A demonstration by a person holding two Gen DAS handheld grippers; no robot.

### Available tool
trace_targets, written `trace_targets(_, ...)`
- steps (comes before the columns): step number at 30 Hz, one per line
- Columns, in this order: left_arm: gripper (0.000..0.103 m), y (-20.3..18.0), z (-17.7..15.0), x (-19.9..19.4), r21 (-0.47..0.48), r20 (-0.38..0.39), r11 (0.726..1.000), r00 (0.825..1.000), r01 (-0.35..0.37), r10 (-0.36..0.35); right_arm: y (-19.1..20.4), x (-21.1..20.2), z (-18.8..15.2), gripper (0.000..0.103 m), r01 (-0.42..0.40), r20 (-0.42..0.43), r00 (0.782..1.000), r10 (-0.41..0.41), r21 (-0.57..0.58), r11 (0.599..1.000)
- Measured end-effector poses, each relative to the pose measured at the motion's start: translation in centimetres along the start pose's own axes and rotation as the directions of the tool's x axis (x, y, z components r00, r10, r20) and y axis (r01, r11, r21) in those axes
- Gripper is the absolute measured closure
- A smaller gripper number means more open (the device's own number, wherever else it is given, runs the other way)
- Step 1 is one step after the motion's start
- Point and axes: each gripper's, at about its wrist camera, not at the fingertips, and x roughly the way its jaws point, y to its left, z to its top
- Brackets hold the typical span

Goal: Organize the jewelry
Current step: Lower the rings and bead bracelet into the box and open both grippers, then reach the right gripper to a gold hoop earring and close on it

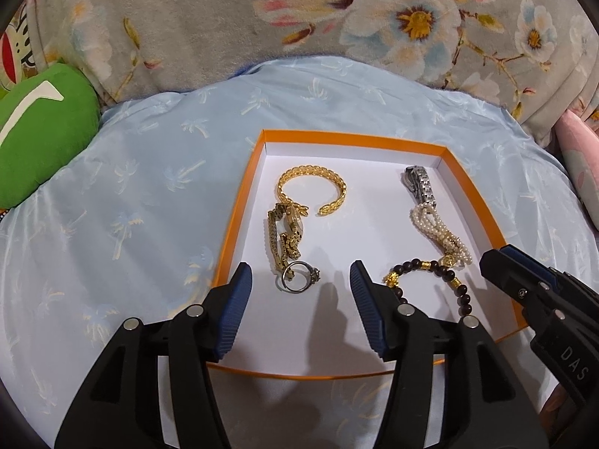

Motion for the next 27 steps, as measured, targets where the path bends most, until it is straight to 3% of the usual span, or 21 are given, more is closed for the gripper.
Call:
trace_targets(3, 0.050, 0.7, 0.0, -1.0, -0.009, -0.006, 1.000, 1.000, -0.012, 0.012, 0.6, -1.2, -0.1, 0.072, 0.027, 0.028, 0.999, -0.026, -0.042, 0.999)
trace_targets(5, 0.050, 1.9, -0.2, -2.6, -0.050, -0.001, 0.998, 0.999, 0.036, -0.036, 0.9, -2.3, -0.4, 0.072, 0.017, 0.033, 0.999, -0.015, -0.047, 0.999)
trace_targets(12, 0.050, 5.7, -2.7, -8.0, -0.104, 0.041, 0.995, 0.999, 0.004, 0.000, 2.4, -6.3, -3.5, 0.071, -0.013, 0.026, 1.000, 0.015, -0.064, 0.998)
trace_targets(15, 0.050, 6.6, -4.5, -9.5, -0.092, 0.034, 0.995, 0.998, -0.047, 0.050, 3.1, -7.7, -5.3, 0.071, -0.011, 0.006, 1.000, 0.012, -0.076, 0.997)
trace_targets(22, 0.050, 7.2, -8.5, -10.9, -0.093, -0.035, 0.993, 0.997, -0.066, 0.063, 4.1, -10.1, -8.7, 0.071, -0.006, -0.022, 1.000, 0.004, -0.081, 0.997)
trace_targets(27, 0.050, 6.4, -10.2, -11.8, -0.080, -0.039, 0.994, 0.997, -0.075, 0.072, 4.6, -10.9, -10.4, 0.071, 0.010, -0.041, 0.999, -0.014, -0.085, 0.996)
